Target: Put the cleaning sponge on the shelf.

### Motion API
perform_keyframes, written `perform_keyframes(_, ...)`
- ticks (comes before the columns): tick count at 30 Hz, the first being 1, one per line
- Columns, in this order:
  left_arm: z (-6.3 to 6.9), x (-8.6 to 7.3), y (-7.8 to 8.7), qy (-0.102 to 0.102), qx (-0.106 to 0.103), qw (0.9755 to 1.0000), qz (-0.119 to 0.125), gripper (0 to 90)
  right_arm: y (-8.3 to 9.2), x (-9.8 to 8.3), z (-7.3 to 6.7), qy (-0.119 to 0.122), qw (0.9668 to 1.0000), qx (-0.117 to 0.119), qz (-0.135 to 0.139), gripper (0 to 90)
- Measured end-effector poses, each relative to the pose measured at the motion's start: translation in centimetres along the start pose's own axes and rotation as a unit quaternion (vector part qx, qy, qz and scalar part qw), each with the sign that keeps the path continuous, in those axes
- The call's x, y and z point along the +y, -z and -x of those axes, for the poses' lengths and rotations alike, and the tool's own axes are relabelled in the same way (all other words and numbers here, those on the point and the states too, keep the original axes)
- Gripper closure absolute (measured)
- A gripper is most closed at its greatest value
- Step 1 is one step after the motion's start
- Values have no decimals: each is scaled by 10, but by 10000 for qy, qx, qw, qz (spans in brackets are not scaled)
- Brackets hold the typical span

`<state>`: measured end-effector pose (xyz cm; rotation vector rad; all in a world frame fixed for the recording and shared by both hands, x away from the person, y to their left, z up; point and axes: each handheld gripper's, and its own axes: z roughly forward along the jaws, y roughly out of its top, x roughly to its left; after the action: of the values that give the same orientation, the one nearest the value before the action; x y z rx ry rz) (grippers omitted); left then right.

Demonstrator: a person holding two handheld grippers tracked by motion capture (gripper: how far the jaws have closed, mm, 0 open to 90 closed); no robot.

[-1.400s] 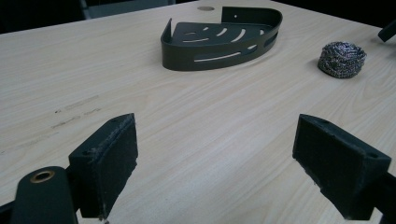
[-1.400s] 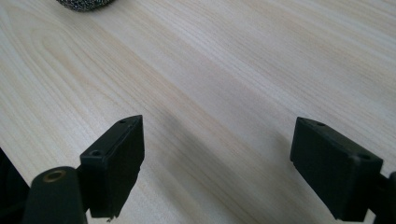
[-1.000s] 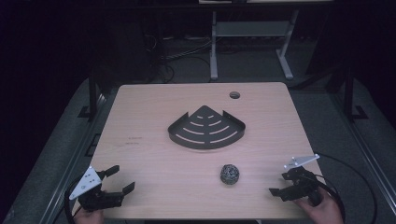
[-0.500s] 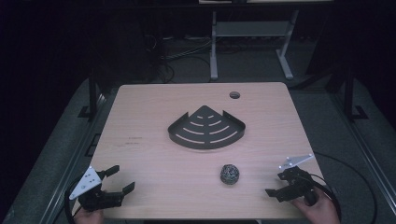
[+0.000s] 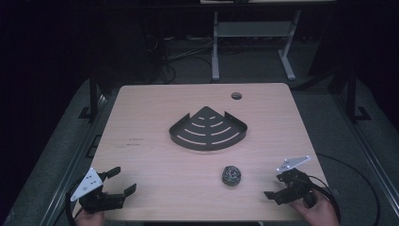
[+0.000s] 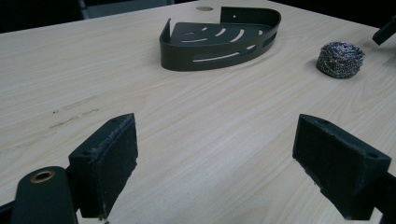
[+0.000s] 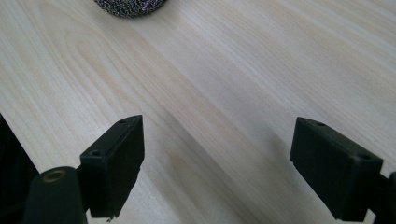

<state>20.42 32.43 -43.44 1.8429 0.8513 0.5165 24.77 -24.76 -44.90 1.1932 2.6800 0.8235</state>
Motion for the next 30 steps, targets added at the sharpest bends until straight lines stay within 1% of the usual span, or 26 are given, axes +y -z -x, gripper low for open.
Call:
perform_keyframes(3,0,0,0,-7,10,10000,-1,133,0,1,-1,2,10000,20,-10,173)
perform_keyframes(10,0,0,0,-9,2,10000,-5,133,-7,4,-7,141,9998,75,-119,173)
perform_keyframes(20,0,0,0,-7,8,10000,-9,133,-10,9,-14,252,9995,139,-141,173)
perform_keyframes(28,0,0,1,-1,7,10000,15,133,-15,17,-23,399,9988,231,-181,171)
perform_keyframes(29,-1,0,1,3,6,10000,8,133,-16,20,-27,494,9982,267,-204,170)
perform_keyframes(30,-1,0,1,3,6,10000,8,133,-17,22,-28,524,9980,283,-222,168)
